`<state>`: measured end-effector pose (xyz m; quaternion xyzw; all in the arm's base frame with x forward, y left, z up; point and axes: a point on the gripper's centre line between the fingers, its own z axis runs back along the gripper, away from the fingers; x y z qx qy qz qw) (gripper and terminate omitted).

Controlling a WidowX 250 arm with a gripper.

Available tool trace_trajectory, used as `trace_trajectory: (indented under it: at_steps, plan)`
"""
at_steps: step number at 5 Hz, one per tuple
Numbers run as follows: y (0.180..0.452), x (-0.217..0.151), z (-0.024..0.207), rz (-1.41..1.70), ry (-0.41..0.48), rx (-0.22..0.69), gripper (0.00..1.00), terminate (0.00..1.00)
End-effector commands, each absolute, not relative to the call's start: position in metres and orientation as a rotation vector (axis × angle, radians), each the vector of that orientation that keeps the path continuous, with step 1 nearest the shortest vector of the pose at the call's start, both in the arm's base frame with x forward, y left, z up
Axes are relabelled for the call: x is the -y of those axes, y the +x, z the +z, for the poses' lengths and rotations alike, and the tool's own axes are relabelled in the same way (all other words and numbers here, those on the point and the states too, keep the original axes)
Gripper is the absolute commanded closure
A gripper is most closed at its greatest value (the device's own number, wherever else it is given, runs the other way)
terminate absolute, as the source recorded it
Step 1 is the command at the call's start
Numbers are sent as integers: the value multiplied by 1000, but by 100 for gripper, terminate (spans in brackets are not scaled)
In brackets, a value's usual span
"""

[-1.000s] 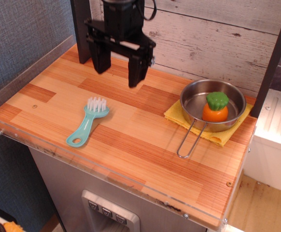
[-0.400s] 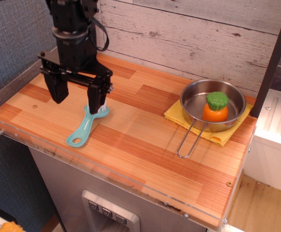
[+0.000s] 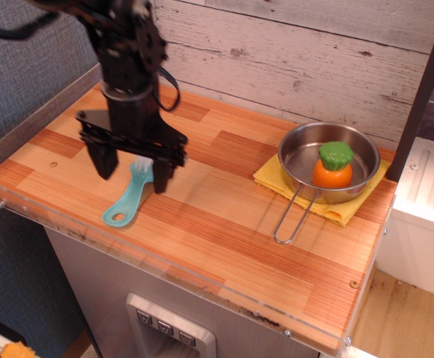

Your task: Move the brush to the back end of the table

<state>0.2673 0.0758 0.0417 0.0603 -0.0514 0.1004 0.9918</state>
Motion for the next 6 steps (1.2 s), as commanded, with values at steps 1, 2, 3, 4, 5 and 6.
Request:
trace_trajectory:
  at_steps: [1,2,3,4,5,6]
  plan:
    - [276,-82,23,166,99,107,0,0]
    - [275,-92,22,165,90,96,0,0]
    - [270,-100,16,184,76,79,0,0]
    - [266,-102,16,191,80,74,100,0]
    - [268,-99,19,170,81,74,100,0]
    - [271,-92,24,147,69,80,100,0]
